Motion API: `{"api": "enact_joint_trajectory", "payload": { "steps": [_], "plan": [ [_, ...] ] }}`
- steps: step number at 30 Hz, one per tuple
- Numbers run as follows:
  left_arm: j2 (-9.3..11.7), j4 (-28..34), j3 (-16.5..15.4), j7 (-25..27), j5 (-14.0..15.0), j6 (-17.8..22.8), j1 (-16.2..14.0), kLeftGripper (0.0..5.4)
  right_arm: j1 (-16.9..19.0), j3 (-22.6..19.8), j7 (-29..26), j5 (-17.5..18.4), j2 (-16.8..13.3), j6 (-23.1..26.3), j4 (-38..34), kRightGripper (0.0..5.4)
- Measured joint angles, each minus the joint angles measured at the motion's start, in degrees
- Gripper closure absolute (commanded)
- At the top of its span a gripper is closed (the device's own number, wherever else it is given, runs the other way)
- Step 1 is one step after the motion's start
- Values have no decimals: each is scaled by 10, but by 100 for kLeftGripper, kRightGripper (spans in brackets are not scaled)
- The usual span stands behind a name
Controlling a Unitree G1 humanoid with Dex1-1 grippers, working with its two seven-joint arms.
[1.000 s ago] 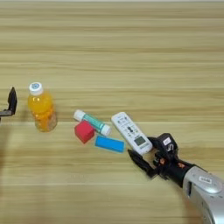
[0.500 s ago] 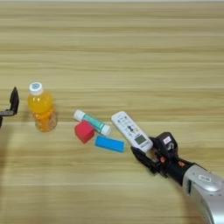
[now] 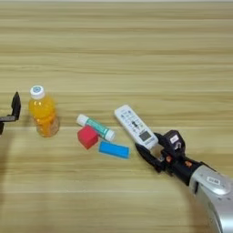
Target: Move the objects on the table
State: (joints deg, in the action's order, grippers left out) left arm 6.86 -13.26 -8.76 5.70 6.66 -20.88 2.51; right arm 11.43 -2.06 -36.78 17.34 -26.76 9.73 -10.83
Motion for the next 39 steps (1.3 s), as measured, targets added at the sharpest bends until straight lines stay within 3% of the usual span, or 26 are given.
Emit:
{"api": "enact_joint_trajectory", "payload": {
  "steps": [10,19,26,30,39],
  "plan": [
    [0,-6,0,0,0,-5,4,0,-13,-5,-29,39,-8,3,-114,250],
    [-3,-8,0,-1,-1,-8,4,0,8,4,-115,77,-42,-8,-185,250],
    [-6,-9,2,-1,-2,-8,5,0,30,31,-199,71,-88,-32,-180,250],
    [-7,-10,4,-1,-3,-8,7,0,26,43,-218,71,-96,-33,-169,250],
    [-9,-12,7,-4,-8,-8,8,0,8,118,-259,35,-114,-30,-136,250]
  ]
}}
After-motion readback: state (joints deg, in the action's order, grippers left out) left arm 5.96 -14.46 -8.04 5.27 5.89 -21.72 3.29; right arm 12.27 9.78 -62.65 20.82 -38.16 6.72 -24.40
